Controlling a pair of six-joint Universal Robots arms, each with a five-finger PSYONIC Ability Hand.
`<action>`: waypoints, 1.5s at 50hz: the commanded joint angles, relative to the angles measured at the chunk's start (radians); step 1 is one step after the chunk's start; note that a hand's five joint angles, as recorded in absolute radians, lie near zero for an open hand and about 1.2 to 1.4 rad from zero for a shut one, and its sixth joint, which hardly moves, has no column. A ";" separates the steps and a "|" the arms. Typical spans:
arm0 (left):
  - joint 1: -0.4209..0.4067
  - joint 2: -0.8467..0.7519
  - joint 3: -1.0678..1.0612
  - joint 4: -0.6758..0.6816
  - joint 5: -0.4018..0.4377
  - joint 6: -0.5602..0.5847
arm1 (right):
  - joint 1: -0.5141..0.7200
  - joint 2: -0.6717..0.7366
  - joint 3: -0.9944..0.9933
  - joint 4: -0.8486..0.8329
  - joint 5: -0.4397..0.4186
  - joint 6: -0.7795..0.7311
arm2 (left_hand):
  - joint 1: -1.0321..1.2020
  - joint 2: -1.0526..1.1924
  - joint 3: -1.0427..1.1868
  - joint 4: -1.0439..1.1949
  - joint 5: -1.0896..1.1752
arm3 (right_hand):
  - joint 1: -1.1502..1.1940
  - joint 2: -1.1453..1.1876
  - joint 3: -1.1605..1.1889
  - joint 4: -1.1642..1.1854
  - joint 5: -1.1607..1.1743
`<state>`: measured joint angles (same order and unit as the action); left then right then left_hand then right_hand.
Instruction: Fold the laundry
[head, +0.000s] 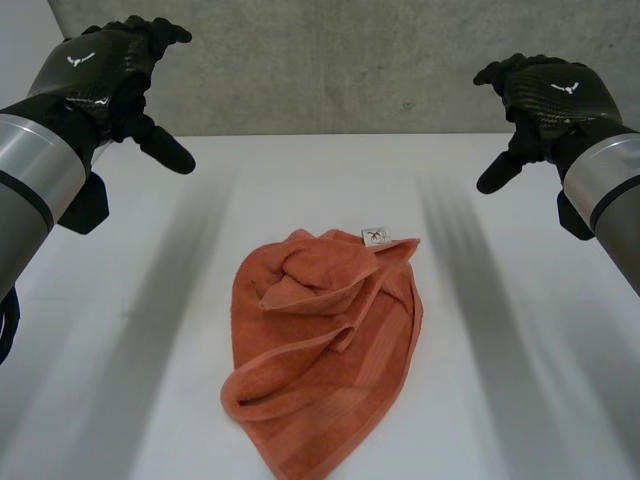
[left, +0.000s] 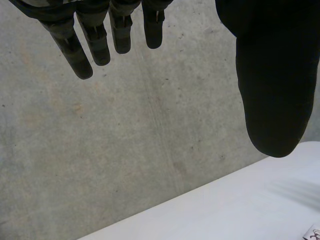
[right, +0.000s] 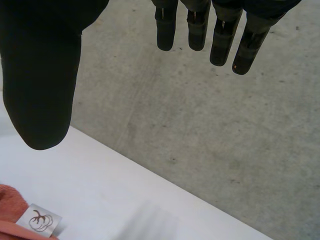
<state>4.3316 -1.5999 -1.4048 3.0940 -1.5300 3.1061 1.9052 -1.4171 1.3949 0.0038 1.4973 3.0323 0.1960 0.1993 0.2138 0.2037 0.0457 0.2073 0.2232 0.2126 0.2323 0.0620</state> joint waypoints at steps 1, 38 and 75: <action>0.000 -0.017 0.003 -0.008 -0.002 0.008 | 0.000 0.016 0.002 0.021 -0.069 -0.067 | -0.018 -0.021 -0.036 -0.025 -0.042 | -0.033 -0.049 -0.038 -0.058 -0.062; -0.115 -0.089 -0.536 -0.021 -0.071 -0.122 | 0.374 0.408 -0.044 -0.242 0.034 -0.305 | 0.079 0.076 0.061 0.071 0.055 | 1.189 1.173 1.184 1.164 1.160; 0.068 -0.147 0.047 0.288 -0.162 0.043 | -0.029 0.185 -0.243 -0.392 0.144 -0.018 | 1.200 1.197 1.182 1.193 1.176 | 1.189 1.173 1.184 1.164 1.160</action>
<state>4.3256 -1.7977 -1.4296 3.3512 -1.6774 3.0992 1.9595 -1.1734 1.1724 -0.3238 1.6128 2.9050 1.1198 1.1925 1.1887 1.1902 0.9392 0.9780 1.1786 1.1814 1.1921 0.9797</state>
